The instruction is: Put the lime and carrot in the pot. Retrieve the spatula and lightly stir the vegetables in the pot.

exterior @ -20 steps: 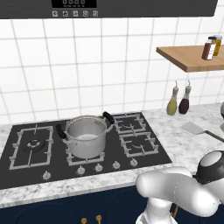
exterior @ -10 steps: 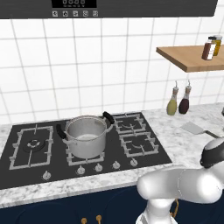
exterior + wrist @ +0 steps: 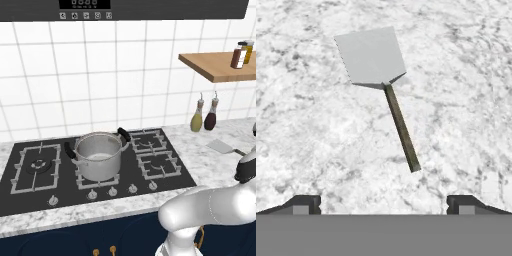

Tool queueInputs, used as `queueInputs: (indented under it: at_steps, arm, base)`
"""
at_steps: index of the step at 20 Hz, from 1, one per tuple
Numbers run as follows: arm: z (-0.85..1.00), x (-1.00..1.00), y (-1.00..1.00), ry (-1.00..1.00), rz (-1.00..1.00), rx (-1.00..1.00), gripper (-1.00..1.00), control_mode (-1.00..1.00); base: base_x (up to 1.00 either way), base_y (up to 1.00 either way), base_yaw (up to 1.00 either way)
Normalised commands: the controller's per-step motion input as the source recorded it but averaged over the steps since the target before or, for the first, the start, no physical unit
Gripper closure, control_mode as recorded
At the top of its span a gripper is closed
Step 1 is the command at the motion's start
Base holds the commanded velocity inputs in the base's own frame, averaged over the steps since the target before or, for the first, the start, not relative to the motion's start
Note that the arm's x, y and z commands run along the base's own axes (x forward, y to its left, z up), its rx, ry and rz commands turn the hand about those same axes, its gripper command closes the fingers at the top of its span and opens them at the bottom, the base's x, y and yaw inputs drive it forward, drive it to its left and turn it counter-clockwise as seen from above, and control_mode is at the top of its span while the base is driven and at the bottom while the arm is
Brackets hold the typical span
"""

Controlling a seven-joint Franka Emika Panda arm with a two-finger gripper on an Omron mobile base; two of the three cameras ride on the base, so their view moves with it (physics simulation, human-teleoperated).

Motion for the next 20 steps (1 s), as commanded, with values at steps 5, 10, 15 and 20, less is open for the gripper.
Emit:
queueInputs:
  at_steps: [5,10,15,20]
  arm:
    - [-0.27,0.32,-0.2,-0.02,0.04,0.05,-1.0,-1.0]
    - [-0.24,0.33,-0.27,0.03,0.03,0.04,-1.0,-1.0]
    - [-0.2,0.04,-0.14,0.02,0.0,0.01,-1.0,-1.0]
    - [-0.44,0.0,0.15,-0.09,0.0,0.0,-1.0,-1.0]
  base:
    - [0.0,0.0,0.0]
    - [0.0,0.0,0.0]
    - [0.0,0.0,0.0]
    - [0.0,0.0,0.0]
